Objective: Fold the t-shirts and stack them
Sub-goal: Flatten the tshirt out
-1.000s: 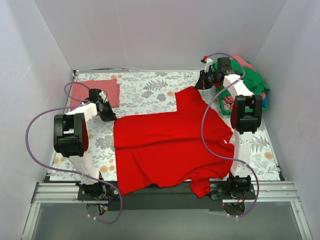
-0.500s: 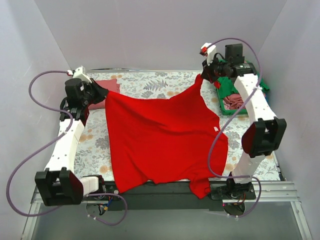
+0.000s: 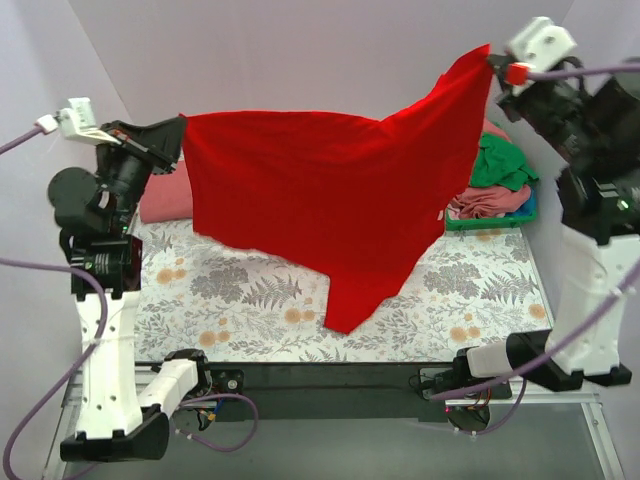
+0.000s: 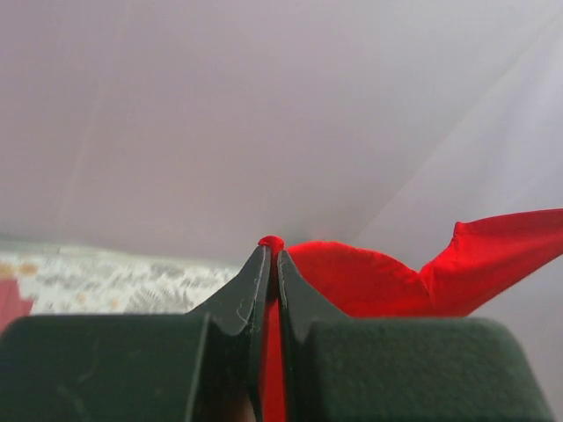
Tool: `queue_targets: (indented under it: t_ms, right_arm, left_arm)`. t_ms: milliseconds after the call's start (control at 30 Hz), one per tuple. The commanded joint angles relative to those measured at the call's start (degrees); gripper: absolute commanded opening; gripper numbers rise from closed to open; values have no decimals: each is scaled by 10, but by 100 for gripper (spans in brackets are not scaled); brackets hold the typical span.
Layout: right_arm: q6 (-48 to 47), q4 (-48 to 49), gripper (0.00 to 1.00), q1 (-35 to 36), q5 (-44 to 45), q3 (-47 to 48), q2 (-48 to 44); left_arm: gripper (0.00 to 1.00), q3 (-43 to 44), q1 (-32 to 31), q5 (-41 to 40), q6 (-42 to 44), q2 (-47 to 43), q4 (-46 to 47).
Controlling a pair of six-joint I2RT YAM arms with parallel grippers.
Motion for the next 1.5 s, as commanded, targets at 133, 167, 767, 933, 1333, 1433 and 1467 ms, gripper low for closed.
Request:
queue_targets:
  t_ms: [133,167,767,933,1333,1433,1467]
  right_arm:
    - [35,92,1,-2,56,54,-79]
    - [31,100,1,-3,67,64,-83]
    - [40,177,1,-6,87,117,-62]
    - [62,178,1,-5,63,101,-26]
    - [108,179,1,-5,13,29,38]
    - [107,178,1,-4,14,34,34]
    - [106,178,1,-5,15,34,31]
  left_arm:
    - [0,101,-9,-9,-23,-53,27]
    - [0,106,-11,-12,-22,-58,29]
    - [0,157,-59,-41,19,-81,39]
    - [0,110,-66,-67,45,-85,40]
    - [0,-50,-67,-126,81,-99,53]
    - [0,-29,-67,-119,81,-93,53]
    - [0,-22,-67,-115,80,-91,54]
